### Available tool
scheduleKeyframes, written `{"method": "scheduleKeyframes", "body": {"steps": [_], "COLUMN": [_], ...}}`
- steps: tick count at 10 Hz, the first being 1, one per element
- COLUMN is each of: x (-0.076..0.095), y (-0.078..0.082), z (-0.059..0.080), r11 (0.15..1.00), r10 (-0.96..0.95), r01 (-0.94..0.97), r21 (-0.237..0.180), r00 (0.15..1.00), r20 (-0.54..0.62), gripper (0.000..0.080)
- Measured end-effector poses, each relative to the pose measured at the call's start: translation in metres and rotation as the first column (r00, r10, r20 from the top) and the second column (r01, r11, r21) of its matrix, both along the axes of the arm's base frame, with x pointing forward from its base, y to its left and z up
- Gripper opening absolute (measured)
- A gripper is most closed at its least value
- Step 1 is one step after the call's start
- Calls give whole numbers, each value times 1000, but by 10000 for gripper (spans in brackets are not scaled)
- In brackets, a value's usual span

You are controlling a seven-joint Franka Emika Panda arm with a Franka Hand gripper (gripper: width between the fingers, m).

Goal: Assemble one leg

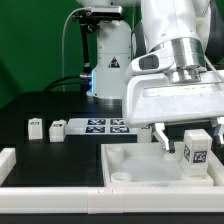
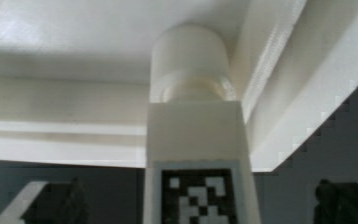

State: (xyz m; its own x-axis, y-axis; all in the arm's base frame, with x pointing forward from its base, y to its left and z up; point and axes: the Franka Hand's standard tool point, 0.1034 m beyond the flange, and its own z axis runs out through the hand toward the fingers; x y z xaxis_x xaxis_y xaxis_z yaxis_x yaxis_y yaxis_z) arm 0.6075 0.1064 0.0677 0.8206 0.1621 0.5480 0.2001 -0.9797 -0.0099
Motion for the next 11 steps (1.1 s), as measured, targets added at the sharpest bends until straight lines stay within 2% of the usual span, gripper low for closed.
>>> {"method": "scheduleKeyframes", "body": {"steps": [3, 4, 5, 6, 8, 9, 10, 11], "x": [0, -2, 3, 2, 8, 8, 2, 3], "y": [0, 1, -6, -6, -1, 0, 3, 5], "z": [0, -3, 4, 2, 15, 14, 15, 17], "r11": [1000, 1000, 1000, 1000, 1000, 1000, 1000, 1000], "r10": [0, 3, -17, -21, -12, -7, 2, 10], "r01": [0, -3, 17, 21, 13, 7, -1, -10], "r21": [0, -2, 1, 0, 0, -1, 1, 3], "r00": [1000, 999, 999, 995, 949, 922, 864, 829], "r20": [-3, -45, -32, -102, -316, -386, -504, -559], "gripper": [649, 649, 649, 649, 649, 649, 649, 649]}}
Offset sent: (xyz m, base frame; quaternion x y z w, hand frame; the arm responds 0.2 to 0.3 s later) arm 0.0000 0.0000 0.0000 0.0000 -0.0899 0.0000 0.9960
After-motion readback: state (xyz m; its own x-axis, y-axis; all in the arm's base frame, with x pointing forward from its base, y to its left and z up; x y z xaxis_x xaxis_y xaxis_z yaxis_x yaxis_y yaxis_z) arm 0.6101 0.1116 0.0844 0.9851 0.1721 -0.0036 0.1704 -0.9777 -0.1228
